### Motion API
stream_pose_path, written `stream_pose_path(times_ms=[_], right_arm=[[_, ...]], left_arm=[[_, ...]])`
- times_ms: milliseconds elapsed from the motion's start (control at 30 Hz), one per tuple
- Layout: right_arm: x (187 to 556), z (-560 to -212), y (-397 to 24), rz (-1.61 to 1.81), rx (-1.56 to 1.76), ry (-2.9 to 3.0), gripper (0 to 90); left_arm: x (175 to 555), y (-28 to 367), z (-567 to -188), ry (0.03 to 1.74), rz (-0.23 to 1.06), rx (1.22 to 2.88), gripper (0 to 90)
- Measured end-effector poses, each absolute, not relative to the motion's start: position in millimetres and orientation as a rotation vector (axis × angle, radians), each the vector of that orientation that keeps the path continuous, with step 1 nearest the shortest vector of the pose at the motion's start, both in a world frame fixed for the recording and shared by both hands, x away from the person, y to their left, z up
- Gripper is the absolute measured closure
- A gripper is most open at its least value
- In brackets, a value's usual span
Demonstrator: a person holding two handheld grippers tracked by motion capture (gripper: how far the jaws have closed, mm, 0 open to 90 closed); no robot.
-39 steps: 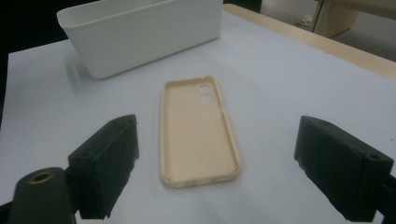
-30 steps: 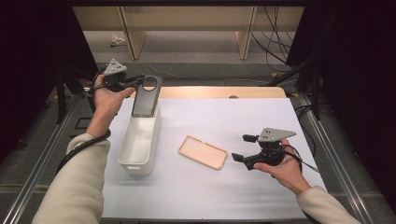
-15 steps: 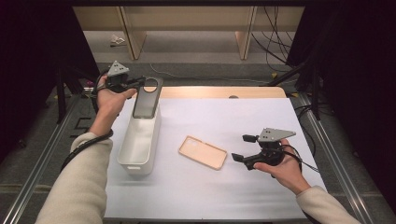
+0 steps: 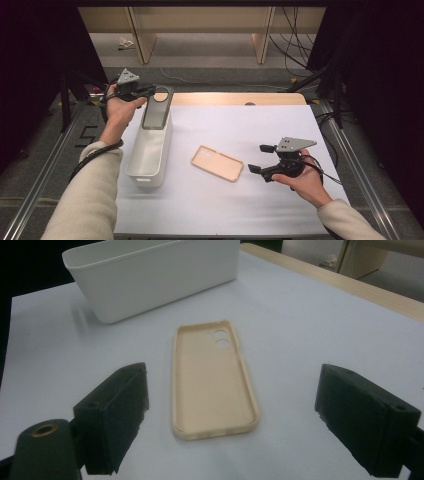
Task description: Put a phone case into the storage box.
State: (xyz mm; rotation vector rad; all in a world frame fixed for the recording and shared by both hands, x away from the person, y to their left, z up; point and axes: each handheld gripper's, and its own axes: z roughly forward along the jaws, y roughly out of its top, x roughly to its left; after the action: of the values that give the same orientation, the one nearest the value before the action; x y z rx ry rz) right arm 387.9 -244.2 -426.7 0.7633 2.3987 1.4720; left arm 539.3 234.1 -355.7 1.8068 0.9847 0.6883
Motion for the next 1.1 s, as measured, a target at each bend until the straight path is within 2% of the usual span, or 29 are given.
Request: stream_pose_path(times_ms=[1100], right_arm=[[387.9, -426.9, -244.5, 1.475, 0.761, 2.402, 15.1]], left_arm=[[550.1, 240.5, -379.9, 1.096, 0.653, 1.837, 78.9]])
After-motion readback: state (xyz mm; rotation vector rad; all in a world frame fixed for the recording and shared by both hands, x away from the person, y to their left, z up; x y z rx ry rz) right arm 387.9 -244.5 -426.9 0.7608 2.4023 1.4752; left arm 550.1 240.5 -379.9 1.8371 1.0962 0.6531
